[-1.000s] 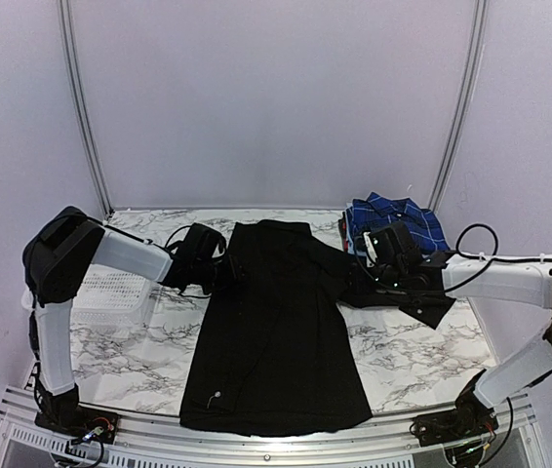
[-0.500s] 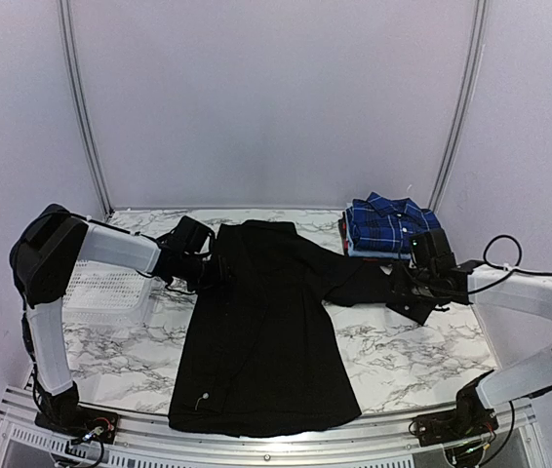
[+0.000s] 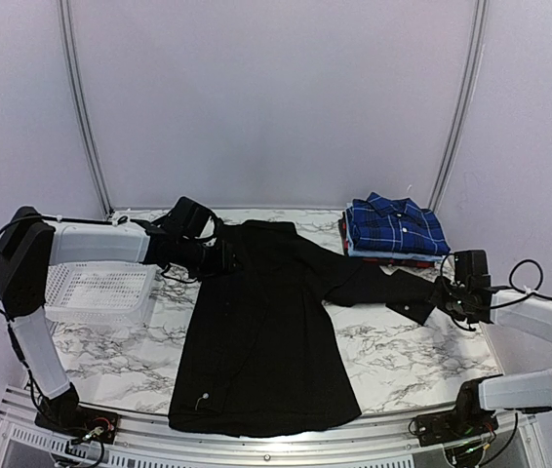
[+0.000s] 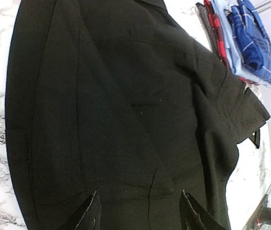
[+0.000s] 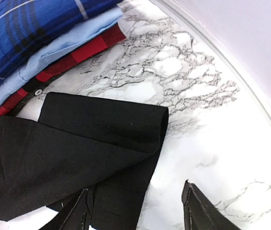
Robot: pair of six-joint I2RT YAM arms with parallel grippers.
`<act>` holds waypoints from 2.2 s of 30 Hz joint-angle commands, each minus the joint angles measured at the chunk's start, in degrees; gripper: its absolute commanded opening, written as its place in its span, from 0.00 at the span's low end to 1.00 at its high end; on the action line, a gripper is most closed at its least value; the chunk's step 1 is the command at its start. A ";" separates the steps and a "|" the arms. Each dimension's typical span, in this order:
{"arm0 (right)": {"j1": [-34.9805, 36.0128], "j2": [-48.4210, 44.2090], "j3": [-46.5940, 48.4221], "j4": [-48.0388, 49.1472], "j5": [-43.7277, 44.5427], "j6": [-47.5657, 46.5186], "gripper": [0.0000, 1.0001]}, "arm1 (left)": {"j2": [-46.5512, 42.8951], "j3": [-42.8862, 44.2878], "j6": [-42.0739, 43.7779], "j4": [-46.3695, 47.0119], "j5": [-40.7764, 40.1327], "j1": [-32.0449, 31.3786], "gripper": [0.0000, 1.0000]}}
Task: Fold and stack the long sleeve shirts
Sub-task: Pick up the sleeve from the center of the board, then place the sleeve of the 1/3-folded shirt, then pick up the sleeve from the 1/3-folded shirt.
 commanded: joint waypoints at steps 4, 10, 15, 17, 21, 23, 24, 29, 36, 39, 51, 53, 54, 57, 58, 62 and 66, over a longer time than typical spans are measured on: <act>-7.14 1.42 -1.82 9.94 -8.02 1.86 0.61 | -3.62 -0.29 1.00 -2.88 0.76 -0.01 0.59; -12.58 7.92 -0.69 18.75 -15.66 0.08 0.65 | -4.64 -0.96 0.74 -2.89 0.45 -0.01 0.59; -13.62 15.73 1.57 22.86 -22.41 -0.43 0.56 | -4.97 -1.01 0.40 -2.96 -0.11 -0.01 0.59; -13.62 17.07 1.56 23.95 -22.91 -0.85 0.55 | -4.97 -0.91 0.25 -2.97 0.04 0.02 0.59; -13.71 19.35 1.97 25.25 -23.09 -2.16 0.47 | -4.84 -0.72 -0.05 -2.97 0.35 -0.01 0.59; -13.71 19.90 2.15 25.91 -23.17 -2.78 0.41 | -4.87 -0.63 -0.21 -3.11 0.48 -0.01 0.59; -13.71 19.97 2.28 26.01 -23.18 -3.12 0.35 | -4.97 -0.55 -0.28 -3.18 0.58 -0.01 0.59; -13.60 18.36 3.04 25.02 -25.34 -5.11 0.00 | -6.28 -1.03 -0.49 -3.71 0.42 -0.01 0.59; -2.75 8.36 3.95 22.72 -26.79 -6.84 0.00 | -9.25 -2.67 -1.32 -4.16 1.22 -0.01 0.59; 8.73 4.71 5.52 21.04 -24.22 -7.43 0.00 | -10.77 -3.44 -1.56 -4.35 1.50 -0.01 0.59; 43.69 20.42 15.29 18.90 -12.73 -5.81 0.27 | -14.33 -4.86 -1.53 -5.49 2.17 -0.01 0.59; 43.77 19.90 14.94 18.56 -12.21 -4.87 0.41 | -14.42 -4.76 -1.20 -5.93 2.18 -0.01 0.59; 43.77 18.98 14.79 18.25 -11.81 -4.70 0.46 | -14.55 -4.68 -1.00 -6.10 2.17 -0.01 0.59; 43.57 16.51 14.65 15.21 -7.32 -4.08 0.55 | -14.43 -4.72 -0.78 -6.31 2.59 -0.01 0.59; 43.25 16.06 14.52 14.25 -6.54 -3.96 0.56 | -14.35 -4.72 -0.77 -6.31 2.81 -0.01 0.59; 40.36 15.65 12.93 13.48 -8.39 -3.56 0.55 | -13.78 -4.89 -0.85 -6.31 3.24 -0.09 0.59; 34.48 13.90 8.88 16.93 -13.01 -5.39 0.54 | -13.88 -5.27 -0.94 -6.31 3.36 -0.18 0.59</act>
